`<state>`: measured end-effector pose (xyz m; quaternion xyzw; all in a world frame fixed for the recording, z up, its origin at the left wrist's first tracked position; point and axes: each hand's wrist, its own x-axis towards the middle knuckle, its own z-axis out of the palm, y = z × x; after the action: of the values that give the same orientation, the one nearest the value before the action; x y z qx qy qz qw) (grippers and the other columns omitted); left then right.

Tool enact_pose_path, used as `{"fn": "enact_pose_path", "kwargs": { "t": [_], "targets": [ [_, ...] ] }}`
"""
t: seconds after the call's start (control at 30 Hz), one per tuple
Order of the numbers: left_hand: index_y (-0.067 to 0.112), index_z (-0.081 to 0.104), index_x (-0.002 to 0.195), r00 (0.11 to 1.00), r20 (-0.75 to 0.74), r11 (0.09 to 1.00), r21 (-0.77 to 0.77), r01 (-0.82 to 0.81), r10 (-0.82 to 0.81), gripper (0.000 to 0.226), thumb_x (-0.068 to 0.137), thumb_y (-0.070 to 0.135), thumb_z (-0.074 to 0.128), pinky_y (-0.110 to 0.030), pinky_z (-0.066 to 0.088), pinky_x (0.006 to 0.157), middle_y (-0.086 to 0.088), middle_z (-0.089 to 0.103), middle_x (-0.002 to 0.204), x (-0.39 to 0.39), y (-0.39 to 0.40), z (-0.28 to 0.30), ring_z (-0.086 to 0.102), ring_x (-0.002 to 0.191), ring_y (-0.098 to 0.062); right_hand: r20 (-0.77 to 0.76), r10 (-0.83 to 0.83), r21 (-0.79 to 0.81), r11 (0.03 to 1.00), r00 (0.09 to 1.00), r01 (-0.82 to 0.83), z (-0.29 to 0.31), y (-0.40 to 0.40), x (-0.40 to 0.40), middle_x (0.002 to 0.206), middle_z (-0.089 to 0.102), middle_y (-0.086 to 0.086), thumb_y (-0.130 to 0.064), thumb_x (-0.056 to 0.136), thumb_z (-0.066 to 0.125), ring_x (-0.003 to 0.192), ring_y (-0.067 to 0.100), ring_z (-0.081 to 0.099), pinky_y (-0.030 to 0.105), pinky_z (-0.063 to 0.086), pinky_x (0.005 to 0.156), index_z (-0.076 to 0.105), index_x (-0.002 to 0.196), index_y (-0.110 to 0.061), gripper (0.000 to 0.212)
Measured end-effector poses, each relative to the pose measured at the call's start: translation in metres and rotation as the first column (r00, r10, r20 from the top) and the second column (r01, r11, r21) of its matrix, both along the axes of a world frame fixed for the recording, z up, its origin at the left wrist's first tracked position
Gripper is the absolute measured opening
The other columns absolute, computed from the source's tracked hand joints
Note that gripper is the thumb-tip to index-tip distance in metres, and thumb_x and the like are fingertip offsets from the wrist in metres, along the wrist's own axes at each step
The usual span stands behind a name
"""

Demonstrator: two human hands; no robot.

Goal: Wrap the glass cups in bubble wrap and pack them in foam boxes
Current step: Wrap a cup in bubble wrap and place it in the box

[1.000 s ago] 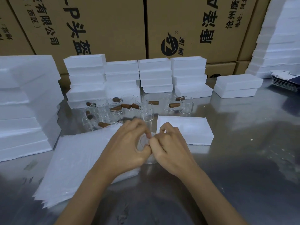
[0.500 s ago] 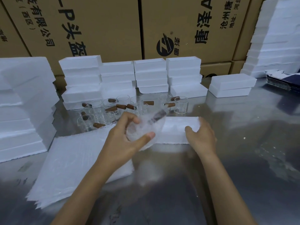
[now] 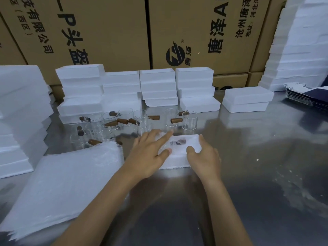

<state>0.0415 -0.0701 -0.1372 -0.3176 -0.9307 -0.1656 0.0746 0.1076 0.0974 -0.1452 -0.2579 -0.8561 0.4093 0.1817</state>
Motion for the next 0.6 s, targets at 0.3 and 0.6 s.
{"fn": "enact_pose_path", "kwargs": {
  "t": [0.3,0.6],
  "targets": [
    [0.043,0.019,0.156,0.997,-0.010,0.997,0.027,-0.073,0.074,0.056,0.102,0.049,0.034,-0.040,0.015,0.118,0.003,0.024,0.155,0.001,0.012,-0.003,0.019,0.143,-0.018,-0.125,-0.092,-0.313,0.948,0.988,0.049,0.010,0.067,-0.060,0.102,0.066,0.001,-0.021,0.092,0.051,0.106,0.027,0.057,0.037,0.047,0.092,0.067,0.107,-0.017,0.023],
    [0.046,0.031,0.151,0.994,0.076,0.959,0.268,-0.095,0.077,0.053,0.099,0.046,0.042,-0.031,0.022,0.120,0.016,0.022,0.152,0.002,0.020,-0.013,0.022,0.143,-0.008,0.071,-0.034,0.167,0.986,0.997,0.021,-0.008,0.169,-0.166,0.154,0.033,0.010,-0.033,0.084,0.067,0.139,0.039,0.028,0.052,0.030,0.110,0.010,0.154,-0.041,0.091]
  ]
}}
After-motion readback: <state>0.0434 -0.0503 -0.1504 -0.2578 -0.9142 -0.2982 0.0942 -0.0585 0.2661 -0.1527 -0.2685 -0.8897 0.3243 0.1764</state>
